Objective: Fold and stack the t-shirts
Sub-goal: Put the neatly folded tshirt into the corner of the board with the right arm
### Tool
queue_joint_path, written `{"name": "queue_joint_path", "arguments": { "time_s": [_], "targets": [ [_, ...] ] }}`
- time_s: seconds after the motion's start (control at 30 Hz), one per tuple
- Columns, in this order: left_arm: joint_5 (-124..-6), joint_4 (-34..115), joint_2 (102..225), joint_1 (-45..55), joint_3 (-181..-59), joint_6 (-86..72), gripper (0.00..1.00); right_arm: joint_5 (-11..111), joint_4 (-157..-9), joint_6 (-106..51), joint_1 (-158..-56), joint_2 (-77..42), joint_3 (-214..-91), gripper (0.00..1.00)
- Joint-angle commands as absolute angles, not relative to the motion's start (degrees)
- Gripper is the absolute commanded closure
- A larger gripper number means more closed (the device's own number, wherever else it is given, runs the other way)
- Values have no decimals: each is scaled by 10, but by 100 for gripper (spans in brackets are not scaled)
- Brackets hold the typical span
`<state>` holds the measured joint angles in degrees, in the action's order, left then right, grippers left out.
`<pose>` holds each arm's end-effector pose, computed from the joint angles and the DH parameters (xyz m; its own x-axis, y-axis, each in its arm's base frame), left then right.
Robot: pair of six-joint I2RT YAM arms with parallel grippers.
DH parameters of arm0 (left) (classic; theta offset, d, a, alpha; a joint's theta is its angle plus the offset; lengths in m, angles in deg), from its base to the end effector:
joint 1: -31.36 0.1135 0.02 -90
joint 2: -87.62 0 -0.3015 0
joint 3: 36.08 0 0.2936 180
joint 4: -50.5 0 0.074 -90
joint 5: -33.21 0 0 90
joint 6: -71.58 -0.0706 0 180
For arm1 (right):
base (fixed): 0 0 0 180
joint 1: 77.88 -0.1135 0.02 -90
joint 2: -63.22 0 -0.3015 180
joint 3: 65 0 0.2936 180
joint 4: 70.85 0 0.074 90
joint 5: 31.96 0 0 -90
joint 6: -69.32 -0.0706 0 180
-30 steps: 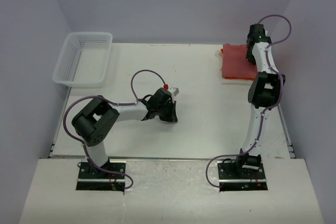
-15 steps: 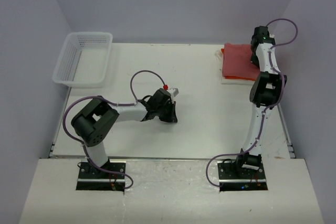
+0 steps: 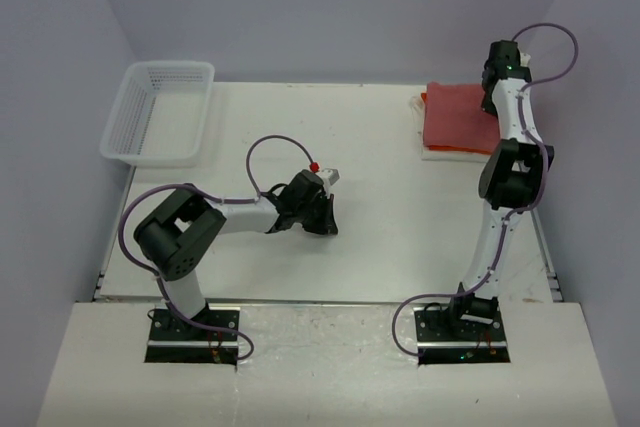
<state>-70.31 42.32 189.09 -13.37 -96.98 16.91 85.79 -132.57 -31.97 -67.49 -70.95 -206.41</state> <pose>0.2704 -0.2911 0.1108 -0.8948 0.0950 -0.4363 0.3387 0.7810 -0.5247 0.5849 -0.1407 0.2557 -0.7017 0.3048 -0.6439 0.5742 0.7771 -0.2579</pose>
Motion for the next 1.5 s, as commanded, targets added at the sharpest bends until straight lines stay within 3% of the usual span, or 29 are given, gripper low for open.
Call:
{"name": "queue_joint_path", "arguments": {
  "time_s": [0.0, 0.67, 0.87, 1.17, 1.27, 1.33, 1.37, 1.47],
  "targets": [
    [-698, 365, 1908, -139, -943, 149, 100, 874, -1314, -316, -678, -679, -2085, 100],
    [-705, 373, 1901, -140, -913, 146, 100, 933, -1291, -307, -667, -812, -2157, 100],
    [-709, 377, 1901, -140, -899, 147, 100, 928, -1216, -300, -677, -732, -2088, 100],
    [-712, 418, 1900, -145, -891, 161, 100, 903, -1216, -287, -739, -642, -2062, 99],
    [-704, 421, 1885, -151, -885, 167, 100, 848, -1224, -300, -756, -594, -2050, 73],
    [-693, 421, 1863, -156, -880, 169, 100, 820, -1219, -312, -769, -554, -2038, 44],
    [-681, 420, 1855, -158, -874, 170, 100, 806, -1220, -316, -773, -542, -2024, 33],
    [-638, 413, 1791, -171, -865, 166, 100, 755, -1223, -334, -792, -501, -1995, 12]
  ]
}}
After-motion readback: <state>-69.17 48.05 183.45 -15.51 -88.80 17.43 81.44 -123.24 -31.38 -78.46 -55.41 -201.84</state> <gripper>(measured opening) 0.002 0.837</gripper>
